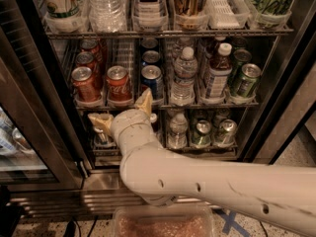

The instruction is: Pick coke can from middle shelf of fridge

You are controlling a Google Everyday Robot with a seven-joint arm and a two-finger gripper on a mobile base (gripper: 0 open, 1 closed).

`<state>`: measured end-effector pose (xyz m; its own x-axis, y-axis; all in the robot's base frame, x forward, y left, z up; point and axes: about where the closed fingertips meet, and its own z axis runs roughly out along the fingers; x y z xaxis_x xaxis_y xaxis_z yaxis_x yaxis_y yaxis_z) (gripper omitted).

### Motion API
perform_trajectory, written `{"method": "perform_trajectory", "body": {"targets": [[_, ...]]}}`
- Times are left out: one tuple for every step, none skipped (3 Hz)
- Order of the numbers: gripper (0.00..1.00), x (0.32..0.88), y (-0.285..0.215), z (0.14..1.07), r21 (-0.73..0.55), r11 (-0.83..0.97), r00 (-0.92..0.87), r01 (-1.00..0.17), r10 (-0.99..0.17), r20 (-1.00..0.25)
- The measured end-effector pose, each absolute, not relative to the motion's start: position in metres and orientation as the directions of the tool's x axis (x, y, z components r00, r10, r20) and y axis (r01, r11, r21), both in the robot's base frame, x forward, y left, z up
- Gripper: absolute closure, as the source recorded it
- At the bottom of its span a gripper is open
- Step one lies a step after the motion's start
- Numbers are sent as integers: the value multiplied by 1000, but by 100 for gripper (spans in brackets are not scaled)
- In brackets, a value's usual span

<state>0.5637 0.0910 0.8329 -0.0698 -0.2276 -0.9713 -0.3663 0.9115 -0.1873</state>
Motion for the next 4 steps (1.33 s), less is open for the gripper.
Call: {"method": "perform_trajectory", "body": {"targets": [[9, 571, 91, 836, -211, 918, -32, -337, -235, -971], [26, 575, 91, 840, -224, 922, 0, -315, -236, -972], [26, 578, 94, 842, -228, 925, 27, -304, -231, -973], [27, 579, 98, 843, -226, 926, 40, -301, -224, -974]]}}
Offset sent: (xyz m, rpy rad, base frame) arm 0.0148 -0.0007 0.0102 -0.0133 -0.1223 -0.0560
